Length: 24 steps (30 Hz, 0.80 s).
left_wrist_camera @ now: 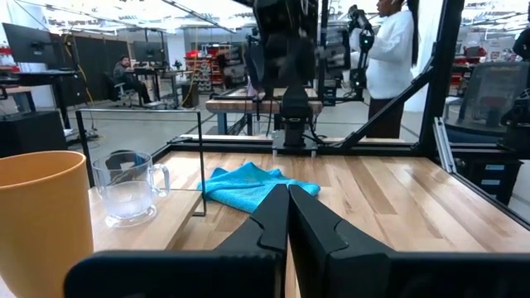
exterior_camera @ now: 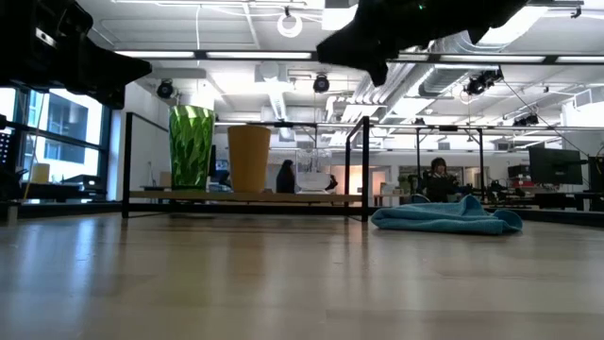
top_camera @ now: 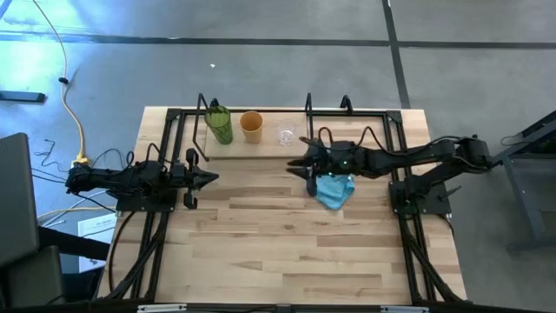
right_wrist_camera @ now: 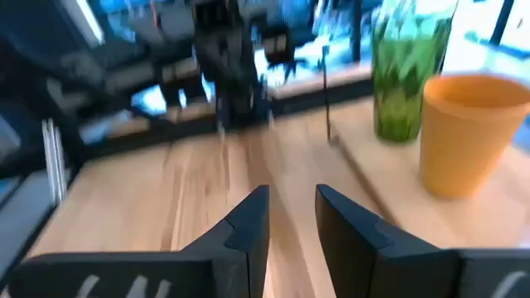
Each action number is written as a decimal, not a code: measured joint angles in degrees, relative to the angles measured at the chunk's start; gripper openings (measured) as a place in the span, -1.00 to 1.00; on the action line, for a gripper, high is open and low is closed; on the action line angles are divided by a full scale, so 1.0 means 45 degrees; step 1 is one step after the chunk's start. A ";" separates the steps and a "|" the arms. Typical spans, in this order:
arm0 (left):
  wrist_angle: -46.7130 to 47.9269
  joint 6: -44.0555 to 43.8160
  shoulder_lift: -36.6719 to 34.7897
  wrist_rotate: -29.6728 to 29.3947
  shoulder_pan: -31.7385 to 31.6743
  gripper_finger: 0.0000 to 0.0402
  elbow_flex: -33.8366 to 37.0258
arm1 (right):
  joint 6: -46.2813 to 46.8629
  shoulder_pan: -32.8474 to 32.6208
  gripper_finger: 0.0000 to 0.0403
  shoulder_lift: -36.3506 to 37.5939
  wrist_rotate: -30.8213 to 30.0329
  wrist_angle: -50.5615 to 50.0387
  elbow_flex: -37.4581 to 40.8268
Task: Stack small to large cups/mugs on shelf
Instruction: Return to Home Position
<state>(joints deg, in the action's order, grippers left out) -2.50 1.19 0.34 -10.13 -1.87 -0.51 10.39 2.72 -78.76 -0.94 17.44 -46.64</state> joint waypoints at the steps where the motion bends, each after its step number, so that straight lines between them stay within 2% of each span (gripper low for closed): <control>1: 0.0000 0.0000 0.0000 0.0000 0.0000 -0.99 0.0000 | 0.0014 -0.0009 -0.54 0.0000 -0.0124 0.0385 0.0002; 4: 0.0000 0.0000 0.0000 0.0000 0.0000 -1.00 0.0000 | -0.0507 -0.0014 -0.54 0.0000 0.0202 0.1456 -0.0002; 9: 0.0000 0.0000 0.0000 0.0005 0.0000 -1.00 0.0000 | -0.2359 -0.0011 -0.54 0.0105 0.1876 0.1560 -0.0007; 18: 0.0019 -0.0096 0.0000 0.0284 0.0005 -1.00 0.0000 | -0.2846 0.0637 -0.54 0.1806 0.1906 -0.1092 0.0123; 24: 0.0029 -0.0104 0.0000 0.0345 0.0005 -1.00 0.0000 | -0.2811 0.0486 -0.54 0.3761 0.1743 0.1767 0.2901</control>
<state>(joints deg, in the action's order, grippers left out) -2.37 0.72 0.34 -8.58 -1.85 -0.51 -2.26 4.91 -61.84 6.91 25.39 -33.59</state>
